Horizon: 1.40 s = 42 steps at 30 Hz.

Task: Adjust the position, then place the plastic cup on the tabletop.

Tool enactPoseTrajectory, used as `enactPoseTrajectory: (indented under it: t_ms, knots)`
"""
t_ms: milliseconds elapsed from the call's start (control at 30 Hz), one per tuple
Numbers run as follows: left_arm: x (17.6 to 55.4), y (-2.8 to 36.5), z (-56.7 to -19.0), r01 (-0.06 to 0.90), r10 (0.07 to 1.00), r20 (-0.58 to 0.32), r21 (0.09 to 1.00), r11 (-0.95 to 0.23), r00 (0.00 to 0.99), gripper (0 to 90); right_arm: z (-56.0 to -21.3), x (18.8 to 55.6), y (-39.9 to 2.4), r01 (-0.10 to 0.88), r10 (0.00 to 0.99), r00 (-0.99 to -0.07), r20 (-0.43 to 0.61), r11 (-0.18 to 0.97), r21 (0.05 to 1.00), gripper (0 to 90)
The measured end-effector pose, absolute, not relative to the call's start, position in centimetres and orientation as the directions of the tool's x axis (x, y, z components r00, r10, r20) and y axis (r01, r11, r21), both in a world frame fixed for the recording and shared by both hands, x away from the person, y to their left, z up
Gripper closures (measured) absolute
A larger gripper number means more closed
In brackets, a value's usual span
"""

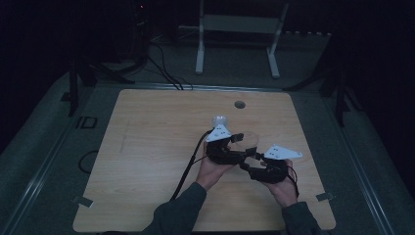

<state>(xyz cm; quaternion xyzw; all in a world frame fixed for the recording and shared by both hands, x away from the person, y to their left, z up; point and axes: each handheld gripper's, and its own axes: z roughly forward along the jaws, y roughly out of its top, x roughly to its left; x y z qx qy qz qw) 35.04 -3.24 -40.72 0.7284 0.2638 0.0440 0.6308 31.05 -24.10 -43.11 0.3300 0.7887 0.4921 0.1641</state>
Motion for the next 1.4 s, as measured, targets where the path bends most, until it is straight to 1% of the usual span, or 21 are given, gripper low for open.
enactPoseTrajectory:
  t_ms: [133, 267, 333, 733, 1033, 1400]
  knots:
    - [35.0, -3.2, -40.8, 0.326, 0.439, -0.266, 0.943, -0.066, 0.858, 27.7, -43.1, 31.0, -24.1, 0.358, 0.682, -0.729, 0.058, 0.307, 0.882, 39.7]
    - [34.9, -3.2, -40.8, 0.315, 0.447, -0.253, 0.946, -0.07, 0.858, 28.3, -43.1, 31.1, -24.1, 0.364, 0.691, -0.721, 0.055, 0.31, 0.878, 31.9]
    - [34.9, -3.2, -40.8, 0.311, 0.452, -0.247, 0.948, -0.072, 0.857, 28.4, -43.2, 31.0, -24.2, 0.366, 0.695, -0.717, 0.053, 0.31, 0.877, 30.1]
    - [34.7, -3.2, -40.8, 0.268, 0.476, -0.195, 0.959, -0.088, 0.857, 28.8, -43.3, 30.7, -25.0, 0.373, 0.711, -0.7, 0.063, 0.29, 0.881, 27.4]
    - [34.7, -3.2, -41.0, 0.259, 0.492, -0.182, 0.962, -0.091, 0.851, 29.0, -43.5, 30.5, -25.6, 0.38, 0.72, -0.691, 0.067, 0.282, 0.881, 26.2]
    - [34.6, -3.2, -41.2, 0.249, 0.5, -0.169, 0.964, -0.097, 0.849, 29.0, -43.8, 30.2, -26.7, 0.387, 0.741, -0.666, 0.082, 0.25, 0.888, 22.6]
